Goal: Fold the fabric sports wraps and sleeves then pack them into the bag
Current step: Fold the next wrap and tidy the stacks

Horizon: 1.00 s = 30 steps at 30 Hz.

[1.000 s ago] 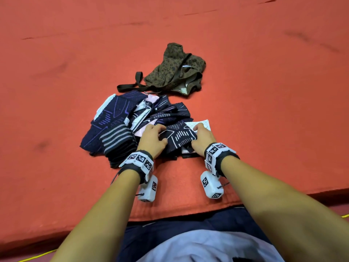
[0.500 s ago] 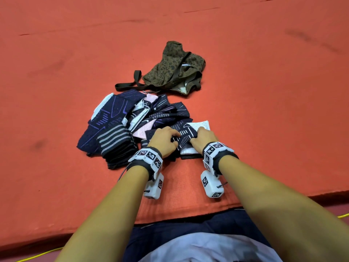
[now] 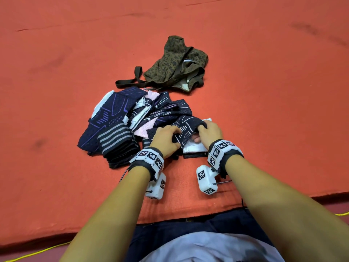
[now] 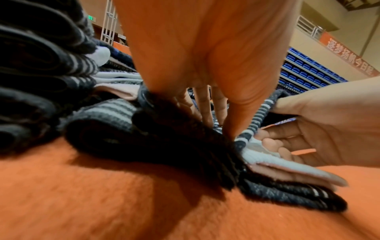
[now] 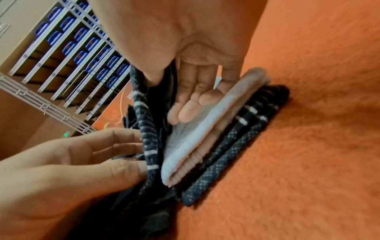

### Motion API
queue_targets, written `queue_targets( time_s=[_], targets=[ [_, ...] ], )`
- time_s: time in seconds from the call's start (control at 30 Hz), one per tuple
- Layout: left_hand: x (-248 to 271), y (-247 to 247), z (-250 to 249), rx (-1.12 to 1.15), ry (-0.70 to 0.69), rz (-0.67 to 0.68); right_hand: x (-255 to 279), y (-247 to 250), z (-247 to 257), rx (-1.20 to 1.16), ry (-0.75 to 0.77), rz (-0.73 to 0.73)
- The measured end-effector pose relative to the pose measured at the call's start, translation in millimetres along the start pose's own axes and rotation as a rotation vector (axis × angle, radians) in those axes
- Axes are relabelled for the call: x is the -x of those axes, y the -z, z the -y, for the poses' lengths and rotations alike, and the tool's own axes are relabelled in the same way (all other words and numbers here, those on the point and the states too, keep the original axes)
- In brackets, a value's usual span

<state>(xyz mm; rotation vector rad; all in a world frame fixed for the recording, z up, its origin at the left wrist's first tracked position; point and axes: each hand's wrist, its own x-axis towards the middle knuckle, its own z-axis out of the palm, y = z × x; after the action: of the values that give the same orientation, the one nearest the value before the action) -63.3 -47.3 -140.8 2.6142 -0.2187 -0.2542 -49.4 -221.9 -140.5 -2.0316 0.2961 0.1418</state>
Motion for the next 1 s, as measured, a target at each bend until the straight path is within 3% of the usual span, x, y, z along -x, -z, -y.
queue_targets(
  time_s=[0.2, 0.37, 0.5, 0.67, 0.73, 0.87, 1.0],
  targets=[
    [0, 1, -1, 0.055, 0.021, -0.009, 1, -4, -8, -0.154, -0.058, 0.017],
    [3, -1, -5, -0.070, 0.012, 0.063, 7, -6, 4, -0.152, -0.154, 0.102],
    [3, -1, -3, -0.078, 0.010, 0.068, 11, -4, 6, -0.181, -0.119, 0.117],
    [3, -1, -4, -0.073, 0.010, 0.038, 23, 1, 7, -0.204, 0.026, 0.280],
    [3, -2, -3, -0.050, 0.017, 0.030, 20, -4, 1, -0.147, 0.044, 0.283],
    [3, -2, 3, 0.116, 0.020, -0.073, 13, -15, -6, 0.106, -0.006, 0.145],
    [5, 5, 6, 0.206, 0.054, -0.145, 17, -19, -2, 0.311, 0.041, 0.213]
  ],
)
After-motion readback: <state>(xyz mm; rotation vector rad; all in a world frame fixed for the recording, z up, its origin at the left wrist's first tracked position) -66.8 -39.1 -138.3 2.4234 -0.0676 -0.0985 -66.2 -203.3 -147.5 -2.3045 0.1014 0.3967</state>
